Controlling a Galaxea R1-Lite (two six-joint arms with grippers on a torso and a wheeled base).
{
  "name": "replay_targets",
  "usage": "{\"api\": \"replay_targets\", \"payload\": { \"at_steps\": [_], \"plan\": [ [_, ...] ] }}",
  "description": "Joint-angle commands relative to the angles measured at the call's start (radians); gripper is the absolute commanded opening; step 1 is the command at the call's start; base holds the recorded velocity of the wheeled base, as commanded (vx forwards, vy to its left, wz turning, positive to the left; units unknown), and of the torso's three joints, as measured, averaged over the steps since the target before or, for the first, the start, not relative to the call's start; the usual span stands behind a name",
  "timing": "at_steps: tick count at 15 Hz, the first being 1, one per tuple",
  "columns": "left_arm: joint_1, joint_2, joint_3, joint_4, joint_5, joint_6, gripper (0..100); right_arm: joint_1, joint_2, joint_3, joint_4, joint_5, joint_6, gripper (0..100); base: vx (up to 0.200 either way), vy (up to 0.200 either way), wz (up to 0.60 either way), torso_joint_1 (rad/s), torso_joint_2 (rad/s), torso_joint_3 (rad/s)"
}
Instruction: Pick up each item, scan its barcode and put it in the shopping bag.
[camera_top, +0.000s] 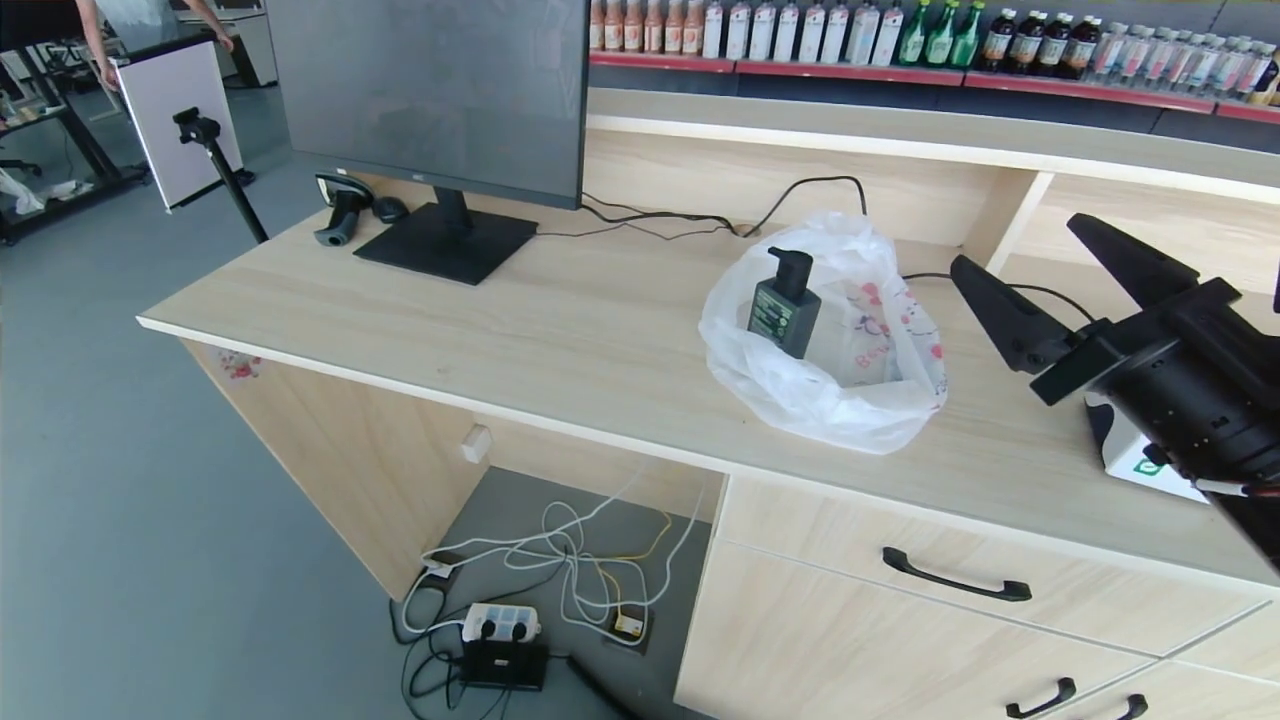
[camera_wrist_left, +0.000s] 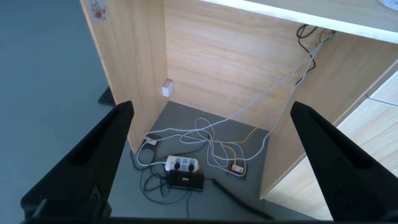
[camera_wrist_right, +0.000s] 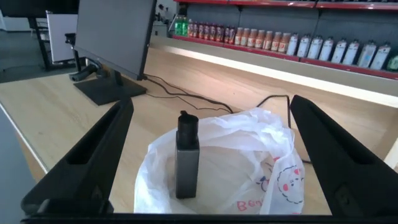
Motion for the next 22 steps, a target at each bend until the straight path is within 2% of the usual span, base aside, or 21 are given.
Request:
{"api": "replay_targets", "payload": {
  "at_steps": [1,5,7,17,22],
  "plan": [
    [-0.001,0.000,0.000,0.001,0.000,0.000,100,-0.016,-0.003,0.007,-0.003,0.000,0.000,100,-0.200,0.000,0.00,0.002,0.01,0.002],
    [-0.001,0.000,0.000,0.001,0.000,0.001,100,-0.033,0.020,-0.002,-0.003,0.000,0.000,100,-0.200,0.000,0.00,-0.007,0.00,0.007],
    [-0.001,0.000,0.000,-0.001,0.000,0.000,100,-0.033,0.027,0.007,-0.003,0.000,0.001,100,0.000,0.000,0.00,0.000,0.00,0.000],
    [0.001,0.000,0.000,0.001,0.000,0.000,100,-0.072,0.043,0.030,-0.003,0.000,0.003,100,0.000,0.000,-0.60,0.006,0.00,0.005],
    [0.001,0.000,0.000,0.001,0.000,-0.002,100,-0.074,0.053,0.038,-0.003,0.000,0.003,100,0.000,-0.200,-0.12,0.003,0.00,0.001]
  ]
}}
